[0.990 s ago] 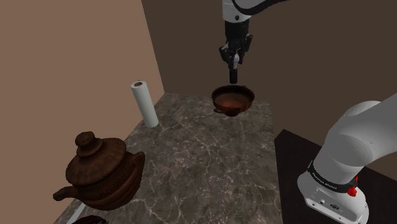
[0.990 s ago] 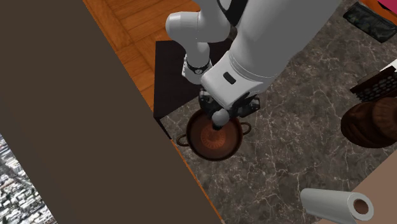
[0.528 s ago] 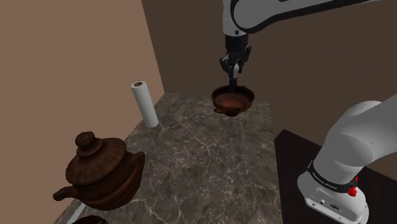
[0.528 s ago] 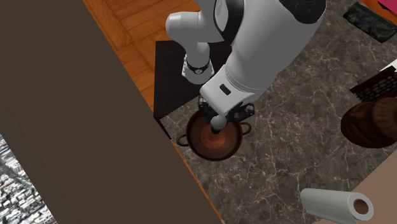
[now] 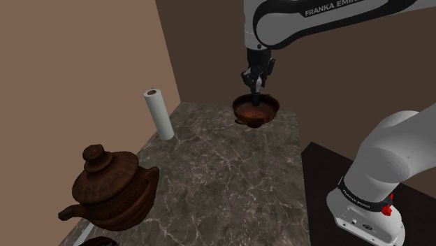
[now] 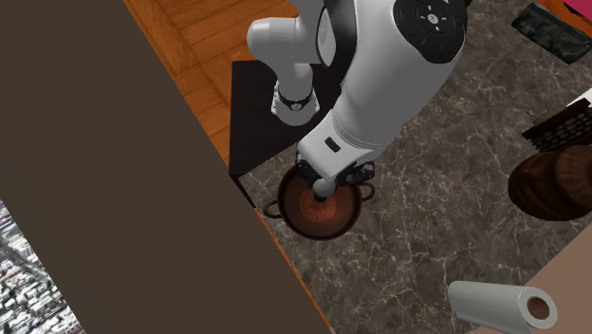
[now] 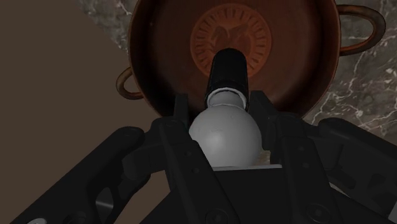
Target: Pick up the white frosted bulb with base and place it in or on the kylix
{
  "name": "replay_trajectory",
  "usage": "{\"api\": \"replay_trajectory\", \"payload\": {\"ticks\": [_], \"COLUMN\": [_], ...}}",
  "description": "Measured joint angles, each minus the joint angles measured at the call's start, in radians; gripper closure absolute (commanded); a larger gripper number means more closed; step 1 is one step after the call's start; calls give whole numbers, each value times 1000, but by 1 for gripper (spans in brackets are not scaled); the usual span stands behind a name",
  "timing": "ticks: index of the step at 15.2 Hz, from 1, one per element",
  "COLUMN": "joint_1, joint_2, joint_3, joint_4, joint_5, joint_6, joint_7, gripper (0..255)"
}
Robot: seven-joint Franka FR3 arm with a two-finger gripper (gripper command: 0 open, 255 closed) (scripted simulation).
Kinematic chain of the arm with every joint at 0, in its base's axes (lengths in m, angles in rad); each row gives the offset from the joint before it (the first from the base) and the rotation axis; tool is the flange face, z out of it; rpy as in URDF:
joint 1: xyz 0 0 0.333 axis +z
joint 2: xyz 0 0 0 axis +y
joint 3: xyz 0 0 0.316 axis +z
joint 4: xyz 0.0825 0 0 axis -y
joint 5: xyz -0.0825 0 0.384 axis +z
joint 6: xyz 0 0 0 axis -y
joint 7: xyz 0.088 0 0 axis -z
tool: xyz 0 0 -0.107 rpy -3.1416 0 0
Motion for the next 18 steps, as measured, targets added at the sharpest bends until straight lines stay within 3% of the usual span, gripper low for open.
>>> {"api": "replay_trajectory", "payload": {"ticks": [3,4,10,15,18], "joint_1": [0,0,0,4,4], "joint_2": [0,0,0,-4,-8], "joint_3": [0,0,0,8,6], "joint_4": [-1,-1,-1,108,117], "joint_5": [0,0,0,7,7], "joint_6": [1,1,1,-112,-125], "joint_7": [0,0,0,0,-3], "gripper": [255,0,0,0,0]}}
